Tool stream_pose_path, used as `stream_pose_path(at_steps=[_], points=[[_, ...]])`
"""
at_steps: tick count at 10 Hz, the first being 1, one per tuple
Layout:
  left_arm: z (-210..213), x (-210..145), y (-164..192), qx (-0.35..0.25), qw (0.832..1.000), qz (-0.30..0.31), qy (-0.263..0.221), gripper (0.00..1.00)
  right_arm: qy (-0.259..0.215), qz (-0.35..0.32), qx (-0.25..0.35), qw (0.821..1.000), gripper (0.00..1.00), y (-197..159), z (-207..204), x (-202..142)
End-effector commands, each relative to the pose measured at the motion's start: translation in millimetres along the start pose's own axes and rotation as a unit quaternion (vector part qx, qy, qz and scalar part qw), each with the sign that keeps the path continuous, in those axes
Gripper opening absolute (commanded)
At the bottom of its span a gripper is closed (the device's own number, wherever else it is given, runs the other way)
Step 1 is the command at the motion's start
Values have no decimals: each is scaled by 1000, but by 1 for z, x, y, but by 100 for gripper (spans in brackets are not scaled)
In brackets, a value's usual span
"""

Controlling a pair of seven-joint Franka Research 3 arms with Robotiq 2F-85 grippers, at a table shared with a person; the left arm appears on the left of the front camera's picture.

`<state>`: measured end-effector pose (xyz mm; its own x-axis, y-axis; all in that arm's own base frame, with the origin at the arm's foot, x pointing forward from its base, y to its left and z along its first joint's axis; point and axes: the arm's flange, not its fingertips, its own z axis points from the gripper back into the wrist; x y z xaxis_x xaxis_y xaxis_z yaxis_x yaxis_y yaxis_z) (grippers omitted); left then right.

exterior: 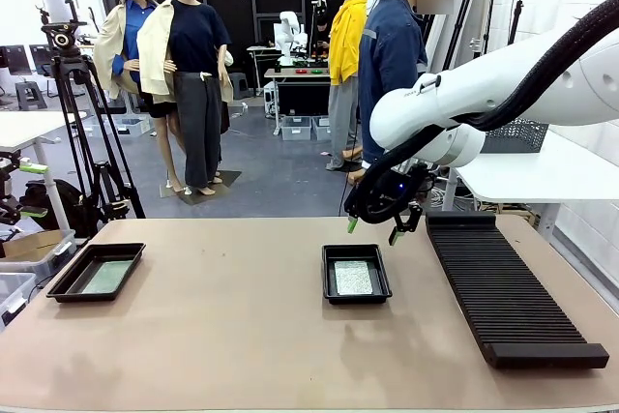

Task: Inspect and transfer BCBs to ESD trays.
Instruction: Pick up the ESD tray and place it on the left side of the table.

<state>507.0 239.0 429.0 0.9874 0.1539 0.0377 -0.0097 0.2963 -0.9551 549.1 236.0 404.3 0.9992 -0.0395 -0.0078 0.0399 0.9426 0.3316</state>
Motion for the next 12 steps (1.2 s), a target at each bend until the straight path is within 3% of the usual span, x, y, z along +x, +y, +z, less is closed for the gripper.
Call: stream_pose_path(at_steps=[1,4,8,12], points=[[0,-2,-3,-1,1000,-2,0,100,2,1,5,1000,100,0,0,-1],[-11,-8,-5,7,1000,-1,-5,100,-7,-8,22,1000,100,-12,13,-2],[-52,-30,-57,23,999,-16,-18,100,-48,-32,151,987,100,-91,78,-19],[-95,-38,-119,51,998,-19,-16,100,-82,-74,266,958,100,-169,116,-19]])
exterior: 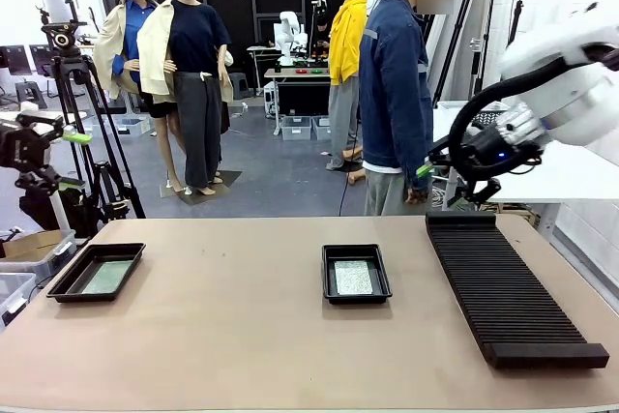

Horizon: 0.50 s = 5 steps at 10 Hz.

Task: Inspect and transfer BCBs to ESD trays.
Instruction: Pick up the ESD tray and place it on the left side of the table.

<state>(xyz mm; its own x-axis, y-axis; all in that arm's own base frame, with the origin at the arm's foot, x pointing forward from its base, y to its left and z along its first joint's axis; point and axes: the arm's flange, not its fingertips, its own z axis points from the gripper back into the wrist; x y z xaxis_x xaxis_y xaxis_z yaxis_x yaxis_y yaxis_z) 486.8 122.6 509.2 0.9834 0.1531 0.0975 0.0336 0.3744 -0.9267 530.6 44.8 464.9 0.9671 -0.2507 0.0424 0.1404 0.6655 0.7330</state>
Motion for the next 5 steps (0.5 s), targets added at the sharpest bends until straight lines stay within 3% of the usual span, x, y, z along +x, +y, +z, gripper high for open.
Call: stream_pose_path(at_steps=[1,3,5], points=[[-30,-4,-29,34,999,15,16,100,-9,-9,60,998,100,-22,14,-6],[-72,0,-57,74,996,18,45,100,-18,-21,103,994,100,-43,33,0],[-124,-1,-79,120,990,33,67,100,13,-29,148,988,100,-75,54,14]])
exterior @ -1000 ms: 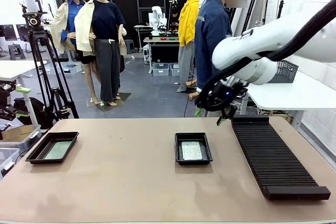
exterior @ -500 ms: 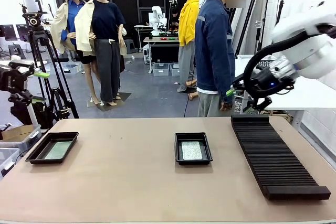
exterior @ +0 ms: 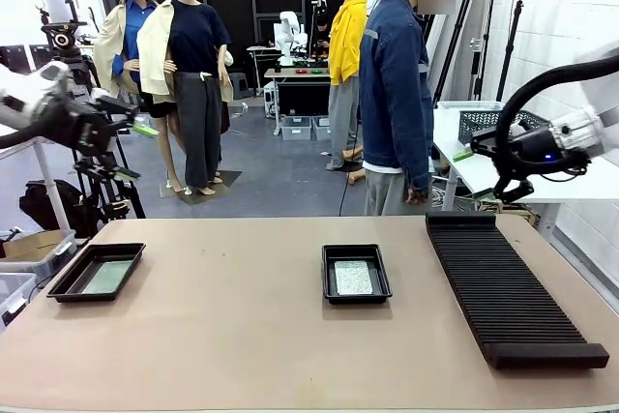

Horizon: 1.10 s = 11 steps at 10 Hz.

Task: Inspect and transfer BCBs to ESD trays.
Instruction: Pick up the ESD tray and place it on the left side of the table.

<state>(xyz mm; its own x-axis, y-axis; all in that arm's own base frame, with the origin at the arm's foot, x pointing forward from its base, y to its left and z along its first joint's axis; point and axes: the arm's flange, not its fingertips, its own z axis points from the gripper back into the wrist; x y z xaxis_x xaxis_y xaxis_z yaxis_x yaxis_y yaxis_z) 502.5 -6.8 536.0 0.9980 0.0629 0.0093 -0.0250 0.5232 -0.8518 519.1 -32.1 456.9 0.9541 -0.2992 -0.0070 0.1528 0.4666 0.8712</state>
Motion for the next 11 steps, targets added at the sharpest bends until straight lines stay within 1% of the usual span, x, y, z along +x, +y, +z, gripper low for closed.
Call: stream_pose_path(at_steps=[1,3,4,6,7,9,11], points=[[-33,2,-19,55,998,20,17,100,34,6,45,998,100,-26,18,14],[-72,-1,-42,86,996,14,33,100,50,12,67,996,100,-49,42,31],[-91,-3,-51,106,994,7,40,100,65,25,73,995,100,-61,49,36],[-130,-2,-63,147,988,4,49,100,76,53,80,993,100,-80,61,45],[-152,-3,-69,173,984,-1,51,100,81,56,83,992,100,-89,64,48],[-189,-9,-80,213,975,-10,63,100,117,58,74,989,100,-100,65,60],[-223,-16,-85,246,966,-25,75,100,131,39,89,987,100,-109,63,71]])
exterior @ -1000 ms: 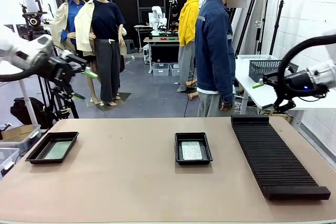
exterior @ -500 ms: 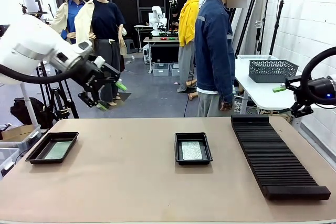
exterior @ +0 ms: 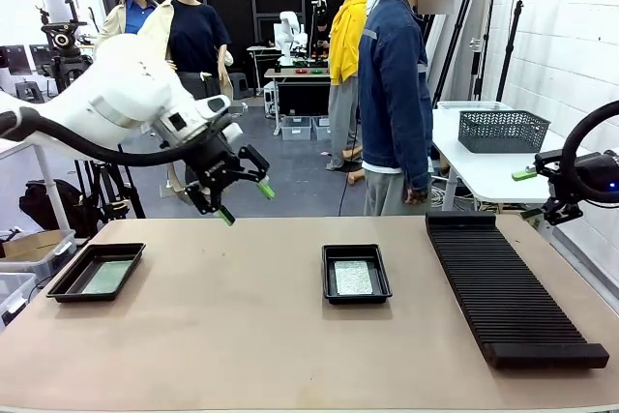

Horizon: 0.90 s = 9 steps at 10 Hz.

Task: Inspect and transfer BCBs to ESD trays.
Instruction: Pick up the ESD tray and place it on the left side of the table.

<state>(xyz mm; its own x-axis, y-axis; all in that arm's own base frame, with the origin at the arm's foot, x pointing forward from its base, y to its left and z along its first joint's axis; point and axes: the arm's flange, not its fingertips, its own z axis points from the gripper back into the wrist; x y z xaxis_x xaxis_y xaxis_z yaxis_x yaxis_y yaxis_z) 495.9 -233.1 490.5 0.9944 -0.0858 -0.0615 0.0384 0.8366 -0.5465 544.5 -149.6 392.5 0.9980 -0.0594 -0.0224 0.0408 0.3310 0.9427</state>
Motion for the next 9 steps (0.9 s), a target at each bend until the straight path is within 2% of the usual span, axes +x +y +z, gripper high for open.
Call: stream_pose_path(at_steps=[1,6,9], points=[[-16,8,-16,43,999,1,-7,100,24,-14,12,1000,100,-7,6,16],[-79,22,-44,112,994,8,4,100,56,-20,35,998,100,-23,7,31],[-110,24,-58,138,990,8,21,100,43,-13,28,999,100,-26,3,21]])
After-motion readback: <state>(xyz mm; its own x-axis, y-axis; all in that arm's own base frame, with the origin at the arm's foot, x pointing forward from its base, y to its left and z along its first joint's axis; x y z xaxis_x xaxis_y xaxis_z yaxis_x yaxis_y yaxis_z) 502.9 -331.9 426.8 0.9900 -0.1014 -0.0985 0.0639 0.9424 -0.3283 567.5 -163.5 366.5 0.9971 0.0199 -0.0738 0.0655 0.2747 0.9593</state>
